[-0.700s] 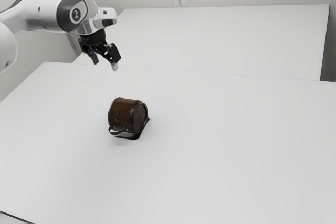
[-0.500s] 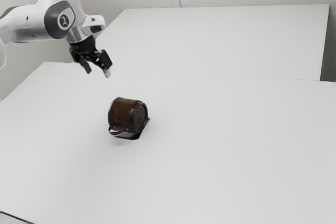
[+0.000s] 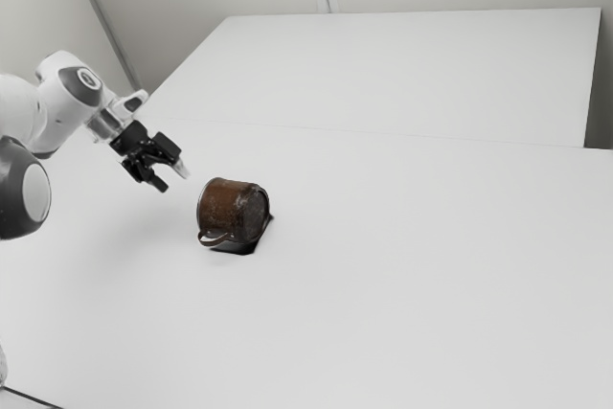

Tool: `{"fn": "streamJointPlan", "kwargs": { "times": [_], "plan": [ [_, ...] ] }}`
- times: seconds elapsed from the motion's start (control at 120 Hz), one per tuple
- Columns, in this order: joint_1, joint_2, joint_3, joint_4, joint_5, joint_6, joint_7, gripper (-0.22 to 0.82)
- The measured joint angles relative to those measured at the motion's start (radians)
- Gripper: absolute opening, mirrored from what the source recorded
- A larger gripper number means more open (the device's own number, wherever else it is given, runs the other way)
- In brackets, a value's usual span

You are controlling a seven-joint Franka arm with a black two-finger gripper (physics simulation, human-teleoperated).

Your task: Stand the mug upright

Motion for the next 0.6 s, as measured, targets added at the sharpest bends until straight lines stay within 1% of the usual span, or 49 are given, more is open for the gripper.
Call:
{"fn": "streamJointPlan", "kwargs": {
  "times": [0.125, 0.283, 0.442, 0.6],
  "plan": [
    [0.037, 0.042, 0.000, 0.015, -0.152, -0.066, 0.073, 0.60],
    [0.046, 0.083, -0.001, 0.011, -0.296, -0.125, 0.146, 0.60],
    [0.047, 0.100, -0.003, 0.000, -0.383, -0.153, 0.203, 0.60],
    [0.046, 0.109, -0.008, -0.039, -0.436, -0.170, 0.246, 0.60]
  ]
}}
